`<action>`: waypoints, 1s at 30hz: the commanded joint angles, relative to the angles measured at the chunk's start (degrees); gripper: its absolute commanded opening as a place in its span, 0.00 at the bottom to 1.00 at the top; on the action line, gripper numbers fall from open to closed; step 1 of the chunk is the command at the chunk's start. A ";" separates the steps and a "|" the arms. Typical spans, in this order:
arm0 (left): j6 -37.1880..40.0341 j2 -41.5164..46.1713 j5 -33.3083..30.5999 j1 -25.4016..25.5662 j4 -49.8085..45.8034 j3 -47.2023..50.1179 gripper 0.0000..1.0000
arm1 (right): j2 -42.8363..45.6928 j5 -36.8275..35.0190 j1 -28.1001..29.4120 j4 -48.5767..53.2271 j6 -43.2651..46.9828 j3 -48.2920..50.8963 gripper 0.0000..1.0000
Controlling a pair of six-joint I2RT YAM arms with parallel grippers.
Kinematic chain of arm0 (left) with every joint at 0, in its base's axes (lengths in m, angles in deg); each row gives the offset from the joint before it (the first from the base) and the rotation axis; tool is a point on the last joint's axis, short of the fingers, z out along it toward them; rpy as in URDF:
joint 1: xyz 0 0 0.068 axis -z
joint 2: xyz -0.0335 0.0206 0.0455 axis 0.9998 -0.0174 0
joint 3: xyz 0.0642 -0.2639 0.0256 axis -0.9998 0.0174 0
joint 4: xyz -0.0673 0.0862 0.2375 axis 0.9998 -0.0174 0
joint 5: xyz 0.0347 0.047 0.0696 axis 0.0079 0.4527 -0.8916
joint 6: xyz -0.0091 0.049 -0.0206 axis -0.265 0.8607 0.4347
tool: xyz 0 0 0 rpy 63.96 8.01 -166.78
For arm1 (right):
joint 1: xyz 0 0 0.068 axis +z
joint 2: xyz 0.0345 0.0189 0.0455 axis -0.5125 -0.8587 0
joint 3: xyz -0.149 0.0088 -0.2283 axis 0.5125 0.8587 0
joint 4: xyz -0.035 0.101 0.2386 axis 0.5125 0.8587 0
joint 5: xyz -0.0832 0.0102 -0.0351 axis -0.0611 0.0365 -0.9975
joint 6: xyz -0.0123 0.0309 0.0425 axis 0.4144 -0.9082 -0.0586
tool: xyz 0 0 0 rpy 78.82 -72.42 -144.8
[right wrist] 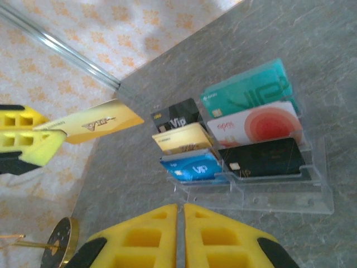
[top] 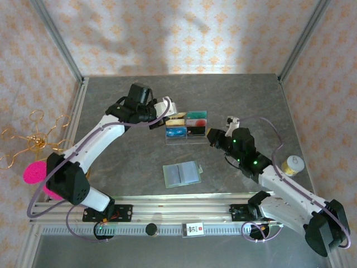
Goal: Take the credit cards out of the card holder
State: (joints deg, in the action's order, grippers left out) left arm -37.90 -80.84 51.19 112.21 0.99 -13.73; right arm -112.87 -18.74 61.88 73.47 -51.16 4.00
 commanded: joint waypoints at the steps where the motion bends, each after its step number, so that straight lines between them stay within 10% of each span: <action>1: 6.42 -2.28 4.54 -0.27 -4.22 -3.18 0.00 | -2.18 3.29 -3.05 -0.31 1.49 -3.59 0.09; 30: 9.64 -14.81 7.28 -4.29 -2.72 -7.01 0.00 | -14.43 10.14 -9.27 -4.00 2.44 -11.16 0.08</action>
State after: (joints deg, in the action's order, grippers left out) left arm -29.09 -95.14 56.37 108.53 -2.51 -18.34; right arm -127.05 -9.48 52.89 71.70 -49.30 -5.14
